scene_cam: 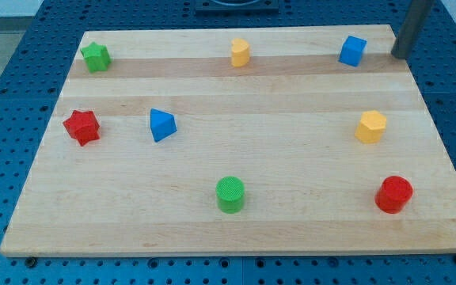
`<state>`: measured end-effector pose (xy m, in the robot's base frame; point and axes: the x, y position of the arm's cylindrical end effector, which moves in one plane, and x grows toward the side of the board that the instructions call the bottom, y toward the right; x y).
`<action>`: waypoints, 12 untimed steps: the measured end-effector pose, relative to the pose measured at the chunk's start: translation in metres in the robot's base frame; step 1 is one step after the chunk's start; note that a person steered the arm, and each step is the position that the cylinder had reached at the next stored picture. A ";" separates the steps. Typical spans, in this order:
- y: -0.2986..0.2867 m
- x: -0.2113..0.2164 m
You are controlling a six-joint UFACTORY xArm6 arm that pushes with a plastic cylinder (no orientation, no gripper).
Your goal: Move blue cube right horizontally towards yellow heart
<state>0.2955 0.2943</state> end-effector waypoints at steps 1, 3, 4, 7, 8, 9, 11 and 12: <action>0.035 0.075; 0.049 0.066; -0.022 0.080; -0.065 0.008; -0.065 0.007; -0.065 -0.012; -0.057 -0.013; -0.074 -0.016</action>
<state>0.2795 0.2206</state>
